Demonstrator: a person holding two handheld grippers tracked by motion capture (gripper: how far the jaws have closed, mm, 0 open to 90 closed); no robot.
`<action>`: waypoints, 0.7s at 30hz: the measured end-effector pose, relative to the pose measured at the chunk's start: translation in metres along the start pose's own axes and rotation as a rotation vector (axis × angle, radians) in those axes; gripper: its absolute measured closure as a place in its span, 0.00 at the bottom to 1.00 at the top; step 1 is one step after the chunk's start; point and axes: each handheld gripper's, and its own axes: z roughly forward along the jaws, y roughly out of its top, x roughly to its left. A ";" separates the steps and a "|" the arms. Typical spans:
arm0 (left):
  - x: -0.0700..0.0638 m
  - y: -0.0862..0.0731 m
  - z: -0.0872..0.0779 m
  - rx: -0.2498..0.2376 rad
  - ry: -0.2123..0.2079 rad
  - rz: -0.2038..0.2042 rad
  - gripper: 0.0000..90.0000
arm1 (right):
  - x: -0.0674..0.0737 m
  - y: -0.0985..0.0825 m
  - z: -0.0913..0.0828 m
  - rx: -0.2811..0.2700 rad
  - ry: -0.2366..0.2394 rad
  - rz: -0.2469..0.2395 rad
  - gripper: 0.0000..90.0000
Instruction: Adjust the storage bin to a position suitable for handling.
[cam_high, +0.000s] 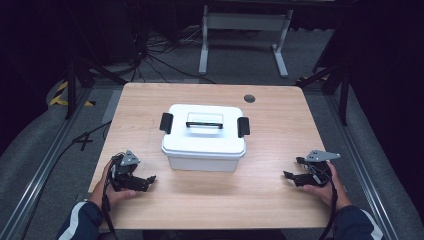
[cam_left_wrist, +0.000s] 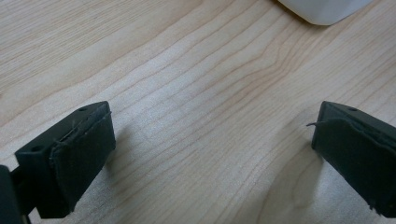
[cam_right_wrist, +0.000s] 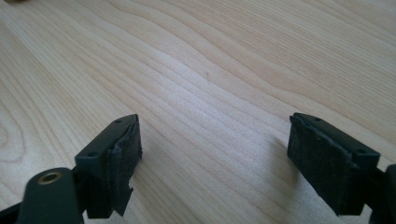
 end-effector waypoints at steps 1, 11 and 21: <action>0.000 -0.001 0.000 -0.002 -0.007 -0.004 0.00 | 0.000 0.000 0.000 0.000 0.001 -0.001 0.19; 0.003 -0.001 -0.001 0.006 -0.036 0.019 0.00 | -0.001 0.002 0.000 0.016 0.012 0.005 0.20; 0.003 -0.001 -0.001 0.003 -0.035 0.018 0.00 | 0.007 0.035 -0.018 0.016 0.078 -0.071 0.34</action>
